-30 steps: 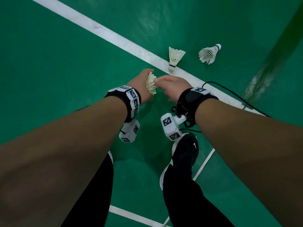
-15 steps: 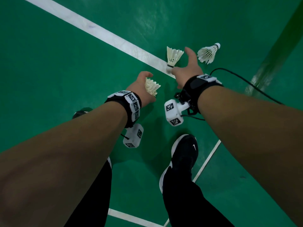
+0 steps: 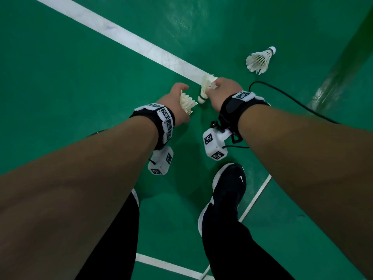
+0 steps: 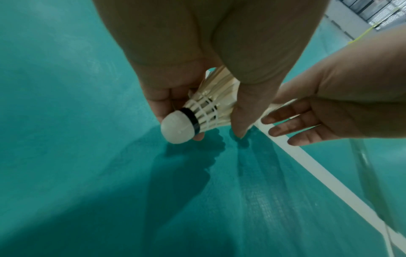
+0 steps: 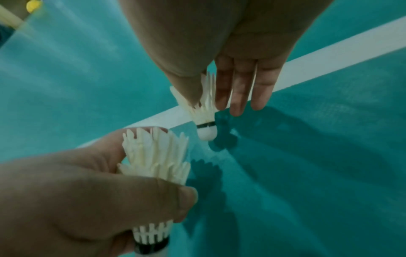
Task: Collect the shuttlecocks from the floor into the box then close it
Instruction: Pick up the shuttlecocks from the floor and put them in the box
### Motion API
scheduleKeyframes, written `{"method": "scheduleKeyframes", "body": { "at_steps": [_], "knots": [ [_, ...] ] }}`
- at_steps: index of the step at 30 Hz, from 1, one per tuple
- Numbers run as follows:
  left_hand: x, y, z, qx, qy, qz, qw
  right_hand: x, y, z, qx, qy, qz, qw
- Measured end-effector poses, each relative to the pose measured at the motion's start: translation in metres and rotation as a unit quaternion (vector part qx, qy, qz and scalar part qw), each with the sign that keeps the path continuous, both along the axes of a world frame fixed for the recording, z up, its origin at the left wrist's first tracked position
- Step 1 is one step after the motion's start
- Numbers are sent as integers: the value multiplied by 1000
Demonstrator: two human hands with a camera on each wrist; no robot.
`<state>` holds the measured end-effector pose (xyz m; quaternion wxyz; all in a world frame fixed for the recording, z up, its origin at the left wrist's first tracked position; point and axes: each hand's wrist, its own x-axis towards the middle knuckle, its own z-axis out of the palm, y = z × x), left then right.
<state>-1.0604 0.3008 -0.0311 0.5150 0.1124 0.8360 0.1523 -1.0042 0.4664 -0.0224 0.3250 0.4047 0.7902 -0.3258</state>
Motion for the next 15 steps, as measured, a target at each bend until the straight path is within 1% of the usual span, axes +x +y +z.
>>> {"method": "scheduleKeyframes", "body": {
  "at_steps": [3,4,6,9,11,12,14,15],
  "knots": [
    [1,-1,-4,-8,0,-7,1000,2,-2,6,-26,55,-101,993],
    [2,0,-5,-6,2,-8,1000,1,-1,7,-46,61,-117,990],
    [4,6,-6,6,5,-2,1000,-1,2,14,-93,45,-98,990],
    [7,19,-7,33,1,13,999,-4,4,26,-145,-11,-9,989],
    [7,28,-5,47,-5,18,999,-4,7,26,-136,-39,13,990],
    [7,32,-3,58,-7,20,998,-2,11,27,-127,-41,-15,991],
    [7,40,3,88,-15,30,996,3,20,30,-132,-29,-117,984],
    [7,45,6,106,-25,35,993,6,26,30,-138,-18,-145,980]
  ]
}}
